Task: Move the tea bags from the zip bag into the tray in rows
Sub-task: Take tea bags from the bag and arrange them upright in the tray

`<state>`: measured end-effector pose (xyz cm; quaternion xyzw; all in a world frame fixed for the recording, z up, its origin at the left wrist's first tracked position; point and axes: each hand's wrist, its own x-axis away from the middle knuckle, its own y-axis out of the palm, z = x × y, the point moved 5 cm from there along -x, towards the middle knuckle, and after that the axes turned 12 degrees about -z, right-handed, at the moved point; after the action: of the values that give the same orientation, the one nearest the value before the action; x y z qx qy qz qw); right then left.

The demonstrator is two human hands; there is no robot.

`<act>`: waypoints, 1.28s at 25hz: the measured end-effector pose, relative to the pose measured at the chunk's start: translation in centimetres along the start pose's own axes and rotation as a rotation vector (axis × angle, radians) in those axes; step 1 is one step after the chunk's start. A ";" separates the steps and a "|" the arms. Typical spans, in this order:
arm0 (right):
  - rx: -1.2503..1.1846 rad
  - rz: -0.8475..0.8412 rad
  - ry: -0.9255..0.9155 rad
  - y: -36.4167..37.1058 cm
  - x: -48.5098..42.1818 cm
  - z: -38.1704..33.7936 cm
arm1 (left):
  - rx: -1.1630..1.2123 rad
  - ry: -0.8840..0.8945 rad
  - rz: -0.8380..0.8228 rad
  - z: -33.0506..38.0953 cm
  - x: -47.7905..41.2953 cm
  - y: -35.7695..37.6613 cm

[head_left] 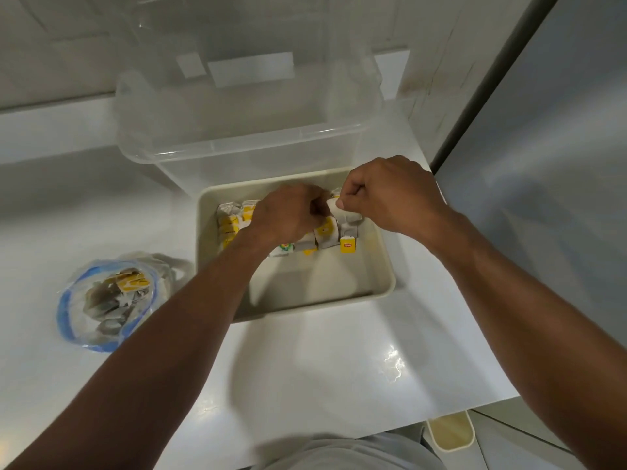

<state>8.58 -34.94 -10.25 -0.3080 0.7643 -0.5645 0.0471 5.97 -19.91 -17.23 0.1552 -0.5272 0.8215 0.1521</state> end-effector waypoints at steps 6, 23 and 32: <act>0.072 -0.008 0.008 0.7 -0.5 0.2 | -0.125 -0.036 0.132 0.0 1.0 0.0; 0.044 0.005 0.027 0.1 0.5 0.8 | 0.261 0.206 0.002 1.9 1.2 -0.7; -0.053 0.057 0.011 -0.3 0.8 1.4 | 0.061 0.092 -0.029 1.8 -0.7 0.7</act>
<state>8.65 -36.63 -10.25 -0.2845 0.7875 -0.5443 0.0509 6.45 -21.91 -17.37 0.1296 -0.4919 0.8412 0.1833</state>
